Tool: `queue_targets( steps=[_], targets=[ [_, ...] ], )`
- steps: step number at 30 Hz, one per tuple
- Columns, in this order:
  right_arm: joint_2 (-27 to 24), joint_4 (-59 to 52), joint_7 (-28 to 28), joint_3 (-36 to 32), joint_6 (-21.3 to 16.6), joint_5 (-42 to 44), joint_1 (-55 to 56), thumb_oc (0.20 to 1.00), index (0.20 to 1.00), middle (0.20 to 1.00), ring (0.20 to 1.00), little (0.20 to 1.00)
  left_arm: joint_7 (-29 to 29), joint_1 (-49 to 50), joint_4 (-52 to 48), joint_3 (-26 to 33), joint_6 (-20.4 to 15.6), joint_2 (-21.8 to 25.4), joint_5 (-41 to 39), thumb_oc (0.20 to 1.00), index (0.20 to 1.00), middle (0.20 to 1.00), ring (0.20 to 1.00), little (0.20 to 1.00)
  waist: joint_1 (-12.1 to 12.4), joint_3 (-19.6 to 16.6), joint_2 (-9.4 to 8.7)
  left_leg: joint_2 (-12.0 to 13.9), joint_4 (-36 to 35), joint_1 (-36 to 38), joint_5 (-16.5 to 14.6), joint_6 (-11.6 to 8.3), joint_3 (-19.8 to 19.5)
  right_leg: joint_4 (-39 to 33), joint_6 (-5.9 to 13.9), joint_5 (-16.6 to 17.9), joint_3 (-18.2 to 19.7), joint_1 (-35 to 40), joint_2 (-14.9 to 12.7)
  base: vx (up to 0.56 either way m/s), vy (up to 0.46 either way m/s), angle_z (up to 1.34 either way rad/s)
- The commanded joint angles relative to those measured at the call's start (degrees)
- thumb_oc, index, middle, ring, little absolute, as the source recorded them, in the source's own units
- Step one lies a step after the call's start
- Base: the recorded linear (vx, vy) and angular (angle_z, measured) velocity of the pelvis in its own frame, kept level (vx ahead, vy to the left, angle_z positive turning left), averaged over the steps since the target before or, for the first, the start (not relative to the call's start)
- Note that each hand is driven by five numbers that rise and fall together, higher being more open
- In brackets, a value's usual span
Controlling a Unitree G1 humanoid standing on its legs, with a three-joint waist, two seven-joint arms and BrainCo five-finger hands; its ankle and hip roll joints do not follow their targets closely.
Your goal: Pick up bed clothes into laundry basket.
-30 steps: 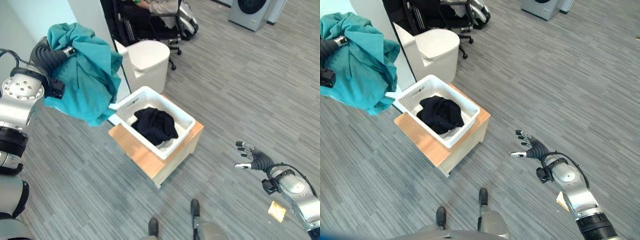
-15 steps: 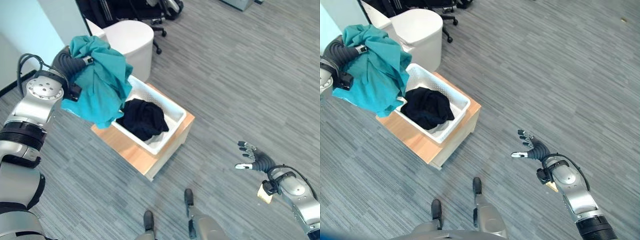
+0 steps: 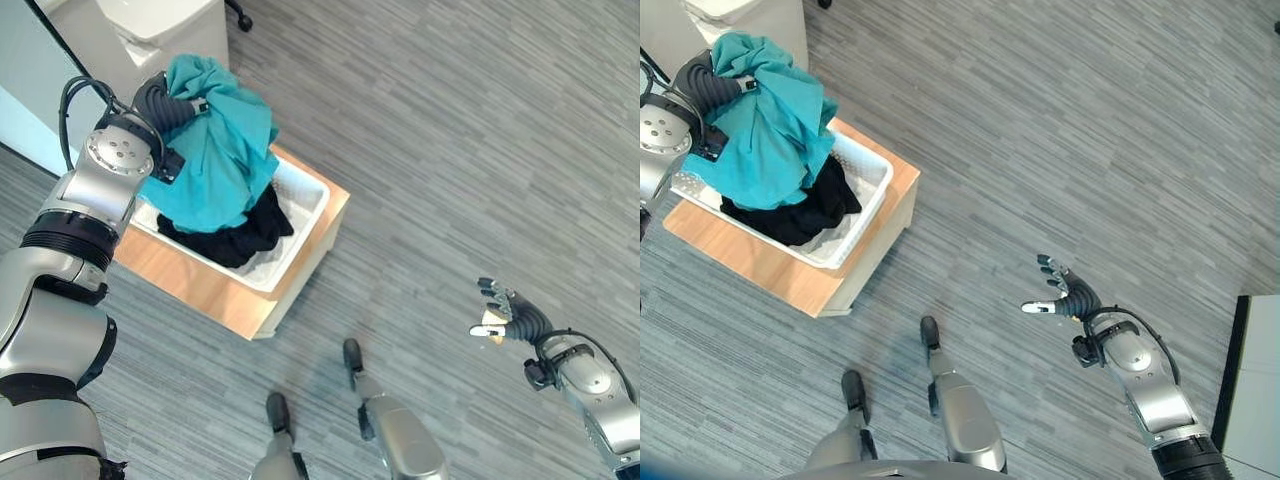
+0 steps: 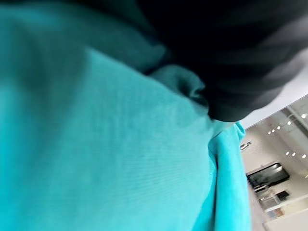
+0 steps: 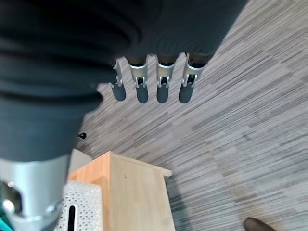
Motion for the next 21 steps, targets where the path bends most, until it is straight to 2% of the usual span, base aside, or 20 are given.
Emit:
queue_targets(
  steps=[1,2,3,7,11,16,17,19,20,21],
  targets=[
    [0.6,-0.9,-1.5,-4.0,-3.1,-1.1,-2.4,1.0,1.0,1.0,1.0,1.0,1.1,-7.1,1.9,-0.2,-0.8,2.2,6.8,0.416,0.416,0.416,0.416,0.416,2.5,1.7,1.18,0.1,0.2,-1.9,0.1,1.59,-0.9,0.6,7.17,-4.7,-2.1,4.5,-2.7,0.0,0.0,0.0],
    [0.6,-1.0,-1.5,-4.2,-3.0,-1.1,-2.1,1.0,1.0,1.0,1.0,1.0,0.9,-7.3,2.6,-1.3,-0.4,2.3,9.5,0.633,0.633,0.633,0.633,0.633,2.4,1.9,1.15,0.2,0.2,-1.9,0.1,1.63,-0.8,0.6,7.23,-4.6,-2.0,4.4,-2.6,0.0,0.0,0.0],
    [0.7,-1.1,-1.7,-4.5,-3.0,-1.3,-1.7,1.0,1.0,1.0,1.0,1.0,0.9,-7.6,3.2,-2.3,-0.1,2.3,11.8,1.0,1.0,1.0,1.0,1.0,2.4,2.1,1.06,0.2,0.2,-2.0,0.1,1.68,-0.8,0.6,7.27,-4.6,-1.8,4.2,-2.6,0.0,0.0,0.0],
    [0.0,-2.2,-2.0,-7.3,-3.9,-0.6,0.7,1.0,1.0,1.0,1.0,1.0,0.7,-6.8,3.6,-3.7,-0.1,1.9,17.9,1.0,1.0,1.0,1.0,1.0,2.4,2.7,0.87,0.1,0.2,-2.0,0.0,1.7,-0.7,0.6,7.29,-4.9,-1.8,4.1,-2.5,-0.01,-0.012,-0.07],
    [-0.9,-3.6,-1.2,-7.6,-4.2,0.9,1.1,1.0,1.0,1.0,1.0,1.0,0.3,-5.9,0.2,-3.4,-0.6,2.4,16.3,1.0,1.0,1.0,1.0,1.0,2.9,2.9,1.31,-0.1,0.2,-2.0,0.1,1.66,-1.0,0.6,7.16,-5.0,-2.1,4.3,-2.8,-0.02,-0.01,-0.02],
    [-1.3,-3.9,-0.1,-6.5,-4.0,0.2,1.0,1.0,1.0,1.0,1.0,1.0,0.9,-4.0,-5.6,-1.7,-1.9,5.1,13.0,1.0,1.0,1.0,1.0,1.0,4.0,3.3,2.41,-0.3,0.2,-1.5,-0.3,1.61,-1.2,0.6,7.16,-5.4,-2.7,4.9,-3.1,-0.01,-0.008,0.04],
    [-0.7,-3.4,-0.1,-6.4,-3.7,-0.5,1.2,1.0,1.0,1.0,1.0,1.0,1.8,-0.8,-9.6,1.9,-2.6,7.3,9.4,1.0,1.0,1.0,1.0,1.0,5.0,3.2,3.09,-0.4,0.2,-1.3,-0.3,1.57,-1.7,0.6,7.02,-5.7,-3.3,5.4,-3.3,0.0,-0.041,0.1],
    [0.2,-3.2,-0.2,-6.4,-3.6,-0.7,1.4,1.0,1.0,1.0,1.0,1.0,3.2,4.1,-13.5,7.2,-3.4,8.2,6.0,1.0,1.0,1.0,1.0,1.0,5.8,2.9,3.49,-0.6,0.2,-0.8,-0.3,1.55,-2.1,0.6,6.86,-5.9,-3.7,6.0,-3.5,0.01,-0.038,0.03],
    [1.1,-3.1,-0.6,-6.6,-3.6,-1.0,1.6,1.0,1.0,1.0,1.0,1.0,4.2,9.4,-16.6,12.2,-4.0,8.6,3.7,1.0,1.0,1.0,1.0,1.0,6.6,2.9,3.71,-0.7,0.2,-0.6,-0.4,1.57,-2.3,0.6,6.71,-6.2,-3.9,6.4,-3.5,-0.01,-0.02,0.03],
    [0.8,-3.2,-0.6,-6.5,-3.6,-1.0,1.5,1.0,1.0,1.0,1.0,1.0,4.2,10.4,-17.0,13.1,-3.9,8.6,3.8,1.0,1.0,1.0,1.0,1.0,6.3,2.7,3.84,-0.8,0.2,-0.8,-0.1,1.56,-2.3,0.6,6.69,-6.0,-3.9,6.3,-3.6,0.0,0.0,0.0]
  ],
)
